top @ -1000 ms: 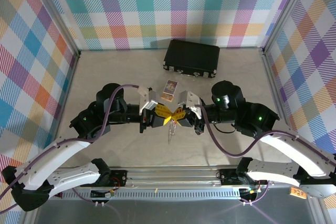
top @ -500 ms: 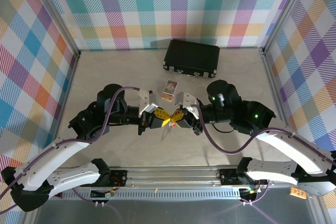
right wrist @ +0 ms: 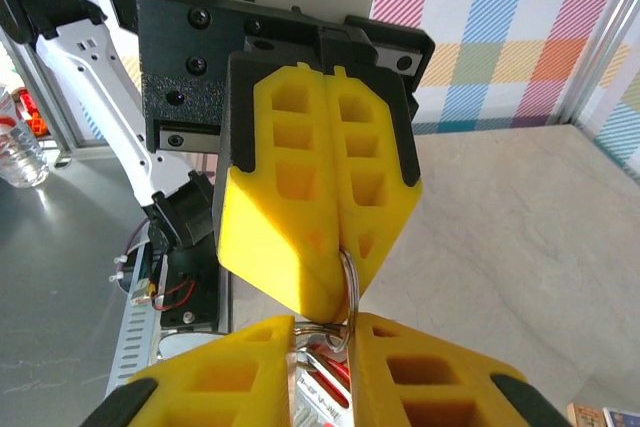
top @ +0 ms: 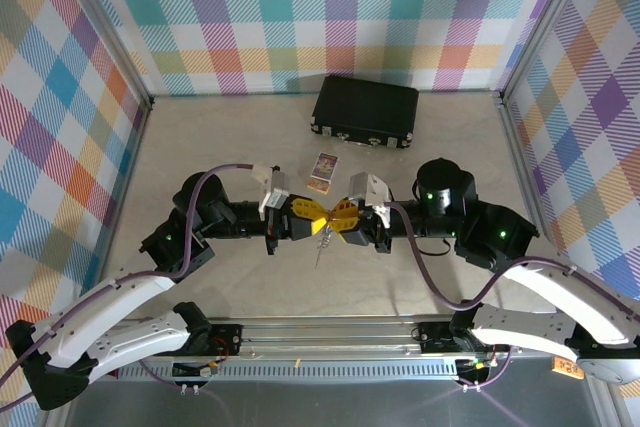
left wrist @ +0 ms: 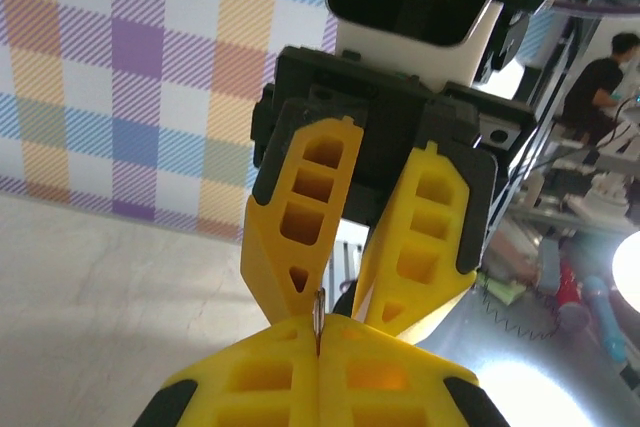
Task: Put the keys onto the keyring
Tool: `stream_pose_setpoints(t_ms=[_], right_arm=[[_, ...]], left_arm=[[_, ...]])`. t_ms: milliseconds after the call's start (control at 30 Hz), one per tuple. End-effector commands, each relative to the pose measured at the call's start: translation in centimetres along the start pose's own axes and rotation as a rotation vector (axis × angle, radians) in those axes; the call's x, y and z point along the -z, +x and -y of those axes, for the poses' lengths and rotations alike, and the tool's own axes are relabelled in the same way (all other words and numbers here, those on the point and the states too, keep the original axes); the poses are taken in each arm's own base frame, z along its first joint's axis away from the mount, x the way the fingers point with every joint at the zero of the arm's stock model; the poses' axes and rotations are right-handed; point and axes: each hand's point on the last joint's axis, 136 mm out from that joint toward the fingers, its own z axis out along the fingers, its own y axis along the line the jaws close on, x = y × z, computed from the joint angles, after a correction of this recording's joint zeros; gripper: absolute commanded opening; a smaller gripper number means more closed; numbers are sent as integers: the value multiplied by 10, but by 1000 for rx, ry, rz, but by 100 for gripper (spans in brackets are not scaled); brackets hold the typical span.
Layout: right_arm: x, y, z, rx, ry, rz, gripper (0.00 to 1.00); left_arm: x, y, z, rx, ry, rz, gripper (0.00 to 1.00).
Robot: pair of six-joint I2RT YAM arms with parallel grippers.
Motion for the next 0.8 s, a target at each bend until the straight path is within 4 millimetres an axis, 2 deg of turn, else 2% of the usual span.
stream_pose_setpoints(t_ms=[0,400,767], right_arm=[[3,-12,-9,14,-41,67,20],[9,-13,-6,29,-2,105,30],[15,-15,-2,30,36,106,49]], left_arm=[[1,-30,13,-43,64,141,0],[-2,-30,14,-32,86,152,0],[-2,-21,5,-37,35,107,0]])
